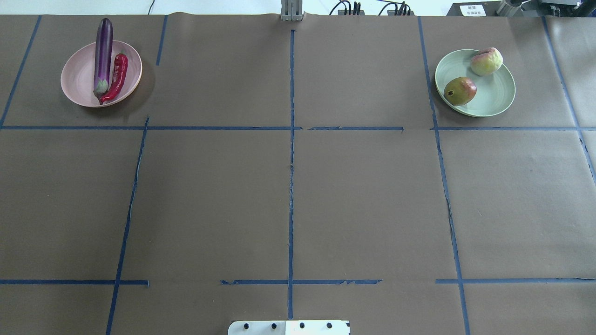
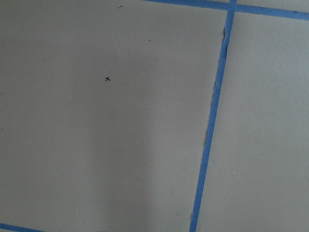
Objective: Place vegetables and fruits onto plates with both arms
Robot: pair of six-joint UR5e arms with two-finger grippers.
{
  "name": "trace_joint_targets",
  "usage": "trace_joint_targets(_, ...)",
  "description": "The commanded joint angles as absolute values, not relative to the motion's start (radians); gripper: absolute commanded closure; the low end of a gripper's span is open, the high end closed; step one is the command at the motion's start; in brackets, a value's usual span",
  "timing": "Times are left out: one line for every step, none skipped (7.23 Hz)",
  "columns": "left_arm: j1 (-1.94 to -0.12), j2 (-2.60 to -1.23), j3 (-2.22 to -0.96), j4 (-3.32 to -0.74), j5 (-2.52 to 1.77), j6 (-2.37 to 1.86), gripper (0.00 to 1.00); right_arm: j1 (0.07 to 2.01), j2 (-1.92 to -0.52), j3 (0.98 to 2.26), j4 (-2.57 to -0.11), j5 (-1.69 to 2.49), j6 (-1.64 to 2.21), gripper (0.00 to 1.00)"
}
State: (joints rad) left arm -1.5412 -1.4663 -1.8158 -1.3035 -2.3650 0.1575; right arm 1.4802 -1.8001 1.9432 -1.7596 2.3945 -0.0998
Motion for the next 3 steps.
trace_joint_targets(-1.540,-1.492,-1.819,-1.302,-2.362,0.156,0.00,1.480,-1.799,1.944,-1.759,2.395,-0.098,0.00)
trace_joint_targets(-1.540,-1.500,-1.813,-1.302,-2.362,0.156,0.00,1.480,-1.799,1.944,-1.759,2.395,-0.098,0.00)
trace_joint_targets(-1.540,-1.502,-1.812,-1.302,-2.362,0.155,0.00,1.480,-1.799,1.944,-1.759,2.395,-0.098,0.00)
